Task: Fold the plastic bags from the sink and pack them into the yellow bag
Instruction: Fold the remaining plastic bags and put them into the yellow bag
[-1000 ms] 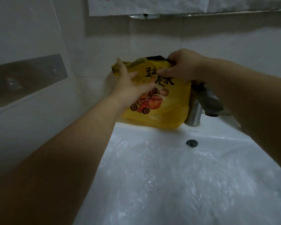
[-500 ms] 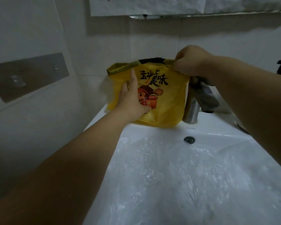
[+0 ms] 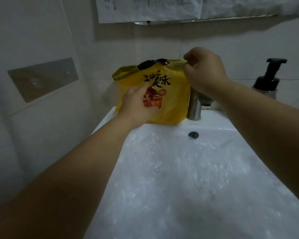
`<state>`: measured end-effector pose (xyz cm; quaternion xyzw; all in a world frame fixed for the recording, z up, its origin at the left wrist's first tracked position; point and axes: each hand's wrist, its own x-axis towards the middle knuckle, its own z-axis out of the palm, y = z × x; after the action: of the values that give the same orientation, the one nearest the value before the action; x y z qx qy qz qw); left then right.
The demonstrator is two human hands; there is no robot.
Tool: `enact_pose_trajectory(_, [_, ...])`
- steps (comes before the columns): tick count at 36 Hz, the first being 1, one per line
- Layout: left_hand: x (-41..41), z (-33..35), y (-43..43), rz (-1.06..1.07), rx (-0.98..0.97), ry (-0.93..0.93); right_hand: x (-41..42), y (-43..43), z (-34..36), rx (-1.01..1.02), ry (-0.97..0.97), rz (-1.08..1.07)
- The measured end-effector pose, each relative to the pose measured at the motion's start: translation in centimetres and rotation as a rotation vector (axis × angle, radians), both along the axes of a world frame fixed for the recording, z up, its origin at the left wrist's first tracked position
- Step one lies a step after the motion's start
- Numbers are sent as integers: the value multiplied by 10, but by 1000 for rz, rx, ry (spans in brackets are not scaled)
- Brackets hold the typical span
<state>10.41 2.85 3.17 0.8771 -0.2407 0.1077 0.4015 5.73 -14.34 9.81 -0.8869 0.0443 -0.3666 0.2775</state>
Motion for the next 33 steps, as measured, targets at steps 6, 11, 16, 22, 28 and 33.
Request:
enact_pose_trajectory(6, [-51, -20, 10, -18, -69, 54, -49, 10, -31, 47, 5, -27])
enact_pose_trajectory(11, [-97, -68, 9, -79, 92, 348, -93, 19, -84, -34, 141, -27])
enact_pose_trajectory(16, [-119, -79, 10, -88, 479, 493, -127, 29, -117, 9, 313, 5])
enact_pose_trajectory(22, [-124, -84, 29, 140, 884, 499, -151, 25, -144, -76, 813, 23])
enact_pose_trajectory(28, [-114, -85, 37, 92, 1001, 428, -147, 36, -155, 11, 847, 109])
enact_pose_trajectory(33, [-102, -90, 38, 167, 608, 360, -139, 45, -160, 67, 827, 203])
